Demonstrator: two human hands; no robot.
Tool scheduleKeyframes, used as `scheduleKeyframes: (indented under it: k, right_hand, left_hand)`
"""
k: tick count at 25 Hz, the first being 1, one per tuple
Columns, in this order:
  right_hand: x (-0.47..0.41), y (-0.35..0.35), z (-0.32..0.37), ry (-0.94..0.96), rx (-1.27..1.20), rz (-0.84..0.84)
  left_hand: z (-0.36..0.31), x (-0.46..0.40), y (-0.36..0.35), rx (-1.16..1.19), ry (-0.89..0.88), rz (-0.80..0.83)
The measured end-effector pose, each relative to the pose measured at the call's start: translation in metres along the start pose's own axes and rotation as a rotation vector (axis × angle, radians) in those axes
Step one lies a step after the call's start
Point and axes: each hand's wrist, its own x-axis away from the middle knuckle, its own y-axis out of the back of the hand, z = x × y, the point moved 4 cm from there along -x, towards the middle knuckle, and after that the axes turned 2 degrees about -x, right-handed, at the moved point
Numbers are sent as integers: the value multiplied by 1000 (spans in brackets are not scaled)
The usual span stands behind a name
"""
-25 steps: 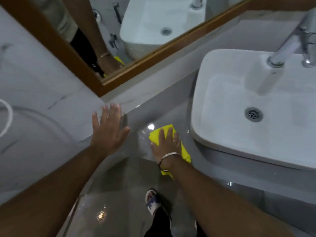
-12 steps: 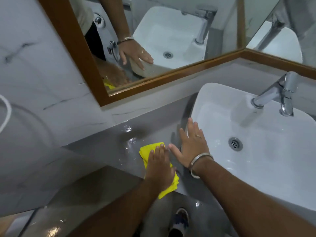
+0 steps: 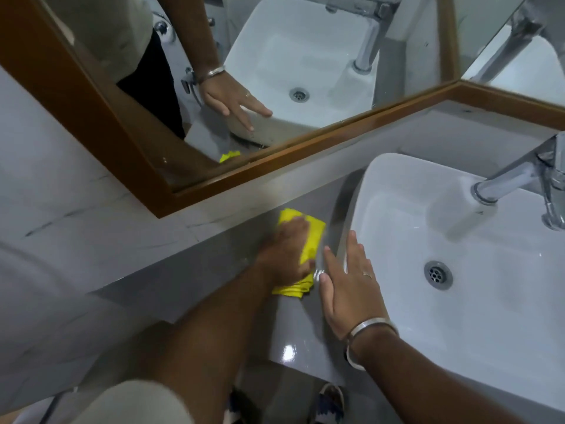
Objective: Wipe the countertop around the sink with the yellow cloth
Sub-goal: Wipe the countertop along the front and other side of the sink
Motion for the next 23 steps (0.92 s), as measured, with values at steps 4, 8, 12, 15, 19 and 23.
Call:
scheduleKeyframes:
  k: [4, 8, 12, 15, 19, 23]
  right_hand:
    - [0, 1, -1, -16, -5, 19]
    - [-2, 0, -2, 2, 2, 36]
    - [-1, 1, -3, -4, 5, 14]
    - [0, 3, 0, 1, 44, 31]
    - [4, 7, 7, -8, 40, 27]
    - [3, 9, 9, -18, 61, 1]
  left_hand:
    - [-32, 72, -13, 85, 144, -93]
    - [-44, 12, 0, 122, 7, -81]
    - [4, 82, -1, 38, 326, -3]
    - [53, 192, -10, -69, 232, -20]
    - [150, 242, 9, -112, 431, -21]
    - [91, 225, -10, -103, 60, -61]
